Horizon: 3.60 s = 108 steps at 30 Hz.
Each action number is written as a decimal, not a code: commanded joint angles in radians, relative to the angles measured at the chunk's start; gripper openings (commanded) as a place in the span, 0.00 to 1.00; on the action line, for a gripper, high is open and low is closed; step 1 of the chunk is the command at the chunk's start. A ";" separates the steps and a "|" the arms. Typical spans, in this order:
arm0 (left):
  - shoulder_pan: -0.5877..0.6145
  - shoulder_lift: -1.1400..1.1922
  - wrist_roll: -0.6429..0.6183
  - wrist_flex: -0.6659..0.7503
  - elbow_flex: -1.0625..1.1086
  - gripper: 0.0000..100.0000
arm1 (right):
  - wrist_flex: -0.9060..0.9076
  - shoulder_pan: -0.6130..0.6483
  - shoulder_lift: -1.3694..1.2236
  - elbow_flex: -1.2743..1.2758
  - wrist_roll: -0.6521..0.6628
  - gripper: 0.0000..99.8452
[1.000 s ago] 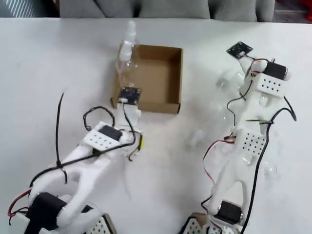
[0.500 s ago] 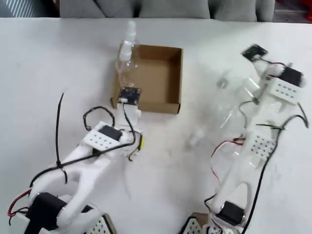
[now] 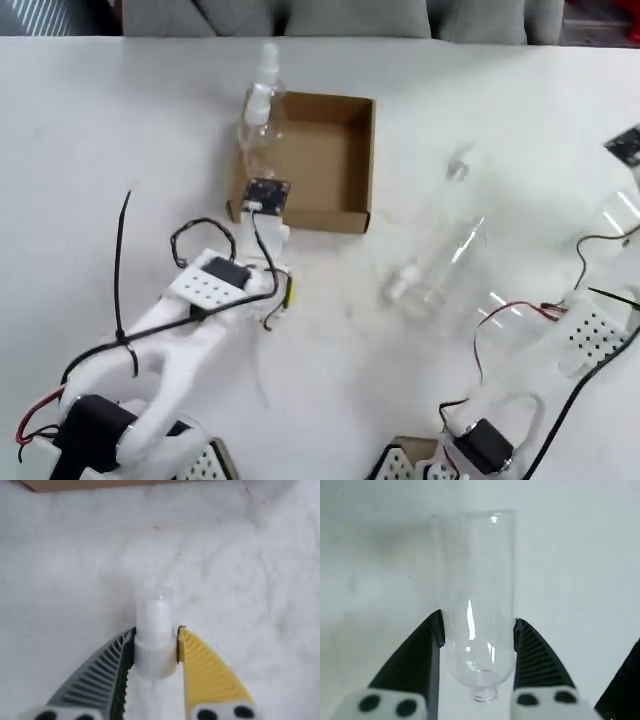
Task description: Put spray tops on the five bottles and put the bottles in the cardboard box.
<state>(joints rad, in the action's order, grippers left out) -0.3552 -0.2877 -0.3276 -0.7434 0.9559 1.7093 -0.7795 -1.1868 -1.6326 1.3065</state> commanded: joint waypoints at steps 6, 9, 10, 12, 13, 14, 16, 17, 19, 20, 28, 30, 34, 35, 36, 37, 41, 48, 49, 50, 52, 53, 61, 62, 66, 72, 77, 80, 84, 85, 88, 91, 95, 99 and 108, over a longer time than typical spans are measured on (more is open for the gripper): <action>0.005 -0.045 0.011 0.021 -0.006 0.02 | 0.030 -0.038 0.294 0.284 -0.184 0.02; 0.005 -0.045 0.011 0.021 -0.006 0.02 | 0.025 -0.031 0.458 0.516 -0.201 0.02; 0.005 -0.045 0.011 0.021 -0.006 0.02 | 0.024 -0.027 0.507 0.589 -0.196 0.02; 0.007 -0.045 0.011 0.021 -0.006 0.02 | 0.024 -0.024 0.601 0.715 -0.193 0.02; 0.007 -0.045 0.011 0.021 -0.006 0.02 | 0.022 -0.024 0.642 0.770 -0.184 0.02; 0.007 -0.045 0.011 0.021 -0.006 0.02 | 0.022 -0.024 0.682 0.829 -0.155 0.02; 0.007 -0.045 0.011 0.021 -0.006 0.02 | 0.022 -0.027 0.756 0.939 -0.075 0.02; 0.007 -0.045 0.011 0.021 -0.005 0.02 | 0.022 -0.030 0.791 0.994 -0.035 0.02; 0.007 -0.045 0.011 0.021 -0.005 0.02 | 0.022 -0.035 0.852 1.100 0.031 0.02; 0.007 -0.045 0.011 0.021 -0.005 0.02 | 0.022 -0.042 0.878 1.149 0.054 0.02; 0.007 -0.045 0.011 0.021 -0.005 0.02 | -0.101 -0.096 1.013 1.436 0.084 0.02; 0.007 -0.045 0.011 0.021 -0.005 0.02 | -0.166 -0.114 1.020 1.493 0.086 0.02; 0.007 -0.045 0.011 0.021 -0.005 0.02 | -0.311 -0.150 1.017 1.593 0.087 0.02; 0.007 -0.045 0.011 0.021 -0.005 0.02 | -0.354 -0.159 1.017 1.622 0.089 0.03; 0.007 -0.045 0.011 0.021 -0.005 0.02 | -0.394 -0.165 1.017 1.651 0.089 0.04; 0.007 -0.045 0.011 0.021 -0.005 0.02 | -0.430 -0.168 1.017 1.683 0.094 0.07; 0.007 -0.045 0.011 0.021 -0.005 0.02 | -0.501 -0.170 1.017 1.788 0.187 0.18; 0.007 -0.045 0.011 0.021 -0.005 0.02 | -0.509 -0.165 1.035 1.794 0.201 0.24; 0.007 -0.045 0.011 0.021 -0.005 0.02 | -0.507 -0.165 1.046 1.786 0.199 0.24; 0.007 -0.045 0.011 0.021 -0.005 0.02 | -0.506 -0.168 1.058 1.777 0.199 0.24; 0.007 -0.045 0.011 0.021 -0.005 0.02 | -0.504 -0.179 1.090 1.769 0.198 0.24; 0.007 -0.045 0.011 0.021 -0.005 0.02 | -0.498 -0.185 1.112 1.766 0.196 0.24; 0.007 -0.045 0.011 0.021 -0.005 0.02 | -0.401 -0.248 1.282 1.769 0.071 0.18; 0.007 -0.045 0.011 0.021 -0.005 0.02 | -0.381 -0.263 1.294 1.769 0.051 0.13; 0.007 -0.045 0.011 0.021 -0.005 0.02 | -0.328 -0.341 1.302 1.772 0.029 0.03; 0.007 -0.045 0.011 0.020 -0.005 0.02 | -0.321 -0.472 1.245 1.849 0.038 0.02; 0.007 -0.045 0.011 0.020 -0.005 0.02 | -0.369 -0.541 1.202 1.947 0.068 0.02; 0.007 -0.045 0.011 0.018 -0.005 0.02 | -0.435 -0.555 1.182 2.007 0.063 0.02; 0.007 -0.045 0.011 0.017 -0.005 0.02 | -0.533 -0.532 1.144 2.059 0.037 0.02; 0.007 -0.045 0.011 0.017 -0.005 0.02 | -0.561 -0.519 1.132 2.062 0.003 0.02; 0.008 -0.045 0.011 0.015 -0.005 0.02 | -0.688 -0.490 1.086 2.062 -0.118 0.02; 0.010 -0.045 0.011 0.014 -0.005 0.02 | -0.805 -0.470 1.053 2.062 -0.212 0.02; 0.010 -0.045 0.011 0.014 -0.005 0.02 | -0.869 -0.449 1.050 2.059 -0.269 0.02; 0.010 -0.045 0.011 0.014 -0.005 0.02 | -0.886 -0.415 1.033 2.015 -0.319 0.02; 0.008 -0.045 0.011 0.014 -0.005 0.02 | -0.886 -0.340 0.862 1.749 -0.483 0.02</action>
<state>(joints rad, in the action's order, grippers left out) -0.3552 -0.2877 -0.3276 -0.7434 0.9559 0.8378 -1.1431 -0.2938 0.2455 0.8784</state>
